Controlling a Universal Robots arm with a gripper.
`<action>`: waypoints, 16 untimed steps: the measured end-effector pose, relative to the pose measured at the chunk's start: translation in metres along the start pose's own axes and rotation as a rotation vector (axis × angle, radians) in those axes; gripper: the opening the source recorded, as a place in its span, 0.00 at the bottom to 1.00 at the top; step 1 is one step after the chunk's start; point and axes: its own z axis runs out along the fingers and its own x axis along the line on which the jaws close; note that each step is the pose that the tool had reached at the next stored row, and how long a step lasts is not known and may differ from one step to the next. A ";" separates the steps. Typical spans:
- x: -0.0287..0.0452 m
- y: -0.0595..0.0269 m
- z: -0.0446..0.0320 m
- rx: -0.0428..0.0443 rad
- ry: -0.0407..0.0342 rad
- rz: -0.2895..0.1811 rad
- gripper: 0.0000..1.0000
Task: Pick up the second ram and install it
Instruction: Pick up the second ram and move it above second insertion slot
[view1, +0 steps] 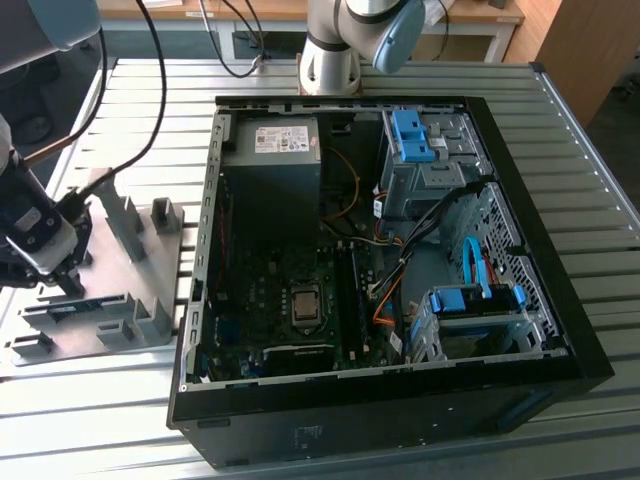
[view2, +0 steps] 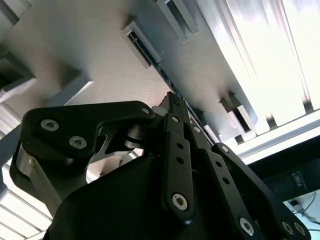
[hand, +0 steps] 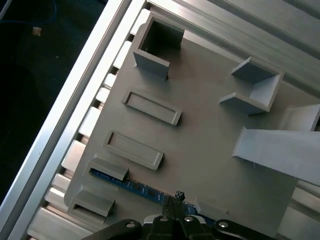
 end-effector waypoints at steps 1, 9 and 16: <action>0.0000 0.0000 0.0000 -0.0003 0.0001 -0.012 0.10; 0.0000 0.0000 0.0000 -0.0027 0.0007 -0.102 0.10; 0.0000 0.0000 0.0000 -0.0046 0.0012 -0.176 0.10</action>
